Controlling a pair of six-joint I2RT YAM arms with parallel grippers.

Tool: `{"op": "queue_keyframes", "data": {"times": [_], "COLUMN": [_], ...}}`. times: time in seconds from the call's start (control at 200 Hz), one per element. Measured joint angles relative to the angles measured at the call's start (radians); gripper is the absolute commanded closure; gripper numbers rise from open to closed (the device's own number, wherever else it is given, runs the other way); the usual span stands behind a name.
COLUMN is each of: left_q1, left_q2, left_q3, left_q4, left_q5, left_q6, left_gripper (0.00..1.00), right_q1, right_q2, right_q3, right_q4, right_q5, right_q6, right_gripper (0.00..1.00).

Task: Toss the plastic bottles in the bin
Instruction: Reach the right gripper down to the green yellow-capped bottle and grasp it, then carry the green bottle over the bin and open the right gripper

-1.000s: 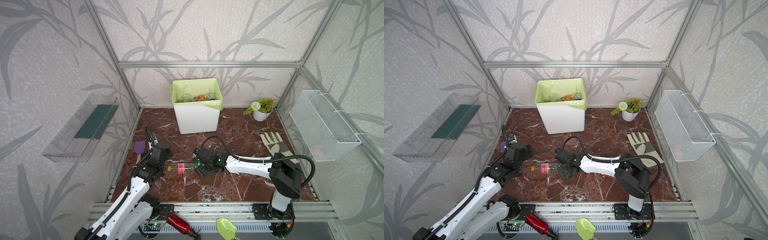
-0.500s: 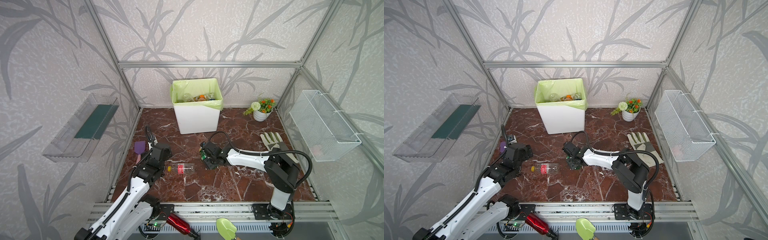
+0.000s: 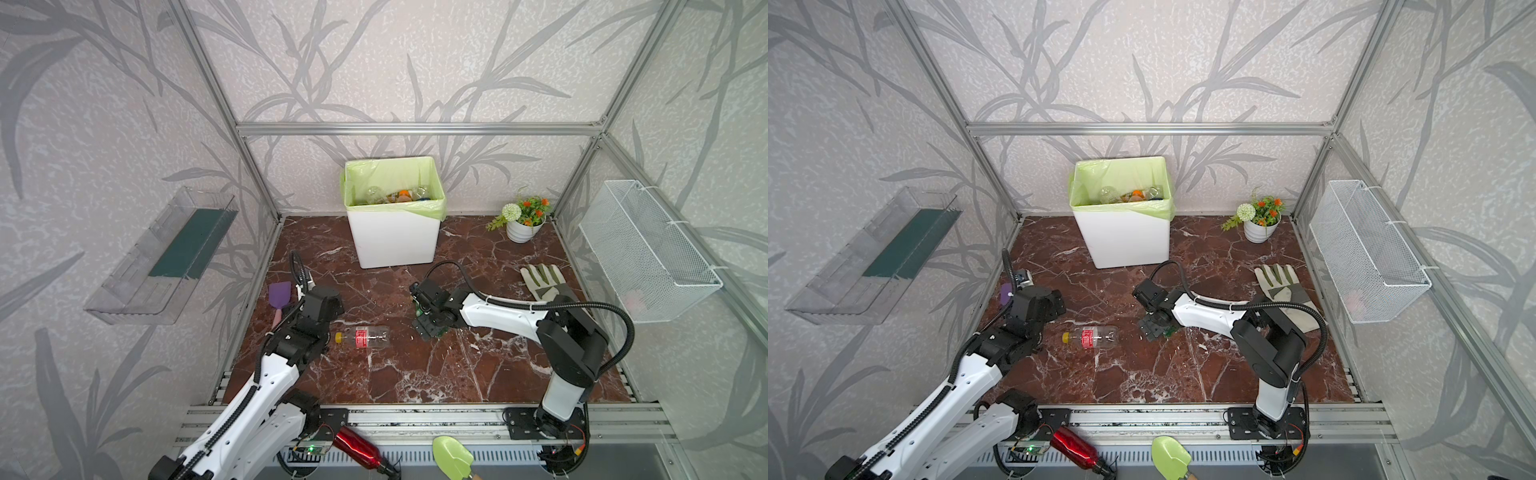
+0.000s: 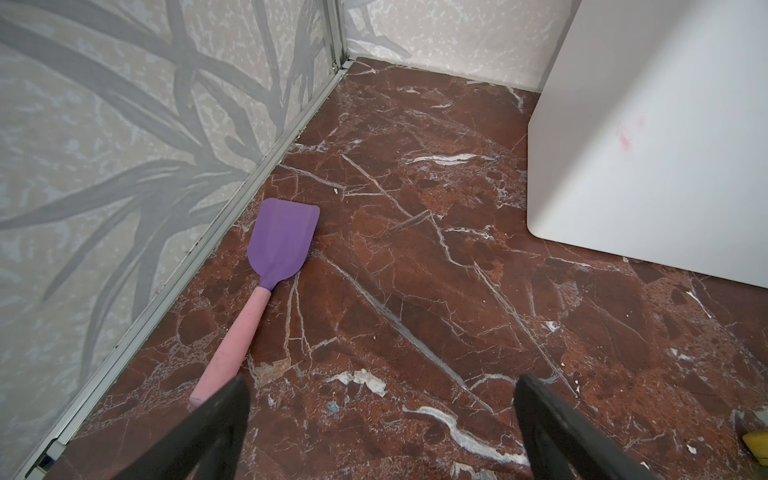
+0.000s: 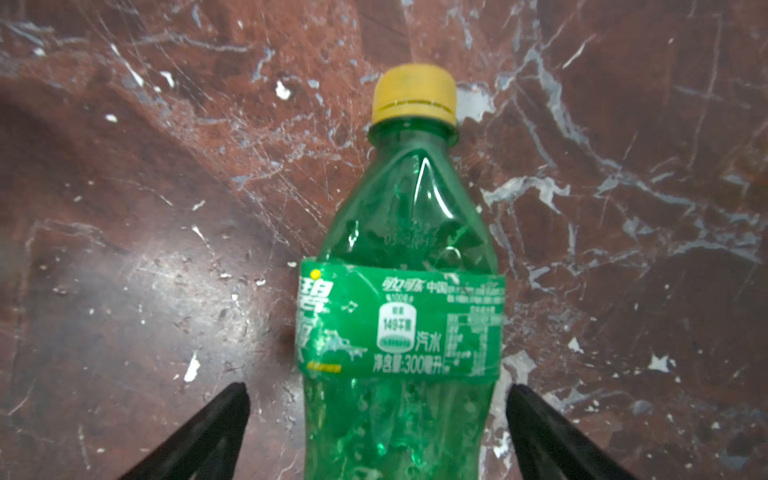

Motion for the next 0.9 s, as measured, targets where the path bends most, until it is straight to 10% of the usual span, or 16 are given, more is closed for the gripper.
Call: {"op": "queue_keyframes", "data": {"times": [0.605, 0.9], "left_q1": [0.000, 0.000], "left_q2": [-0.011, -0.008], "left_q3": [-0.001, -0.005], "left_q4": [-0.019, -0.017], "left_q5": [-0.018, -0.019], "left_q6": [0.000, 0.000], "left_gripper": [0.01, 0.01], "right_q1": [-0.011, -0.035], "right_q2": [0.130, -0.205], "right_q3": [0.124, 0.002], "right_q4": [-0.066, 0.026], "right_q5": [0.029, 0.075], "right_q6": [-0.078, -0.128], "right_gripper": [0.42, 0.42]}}
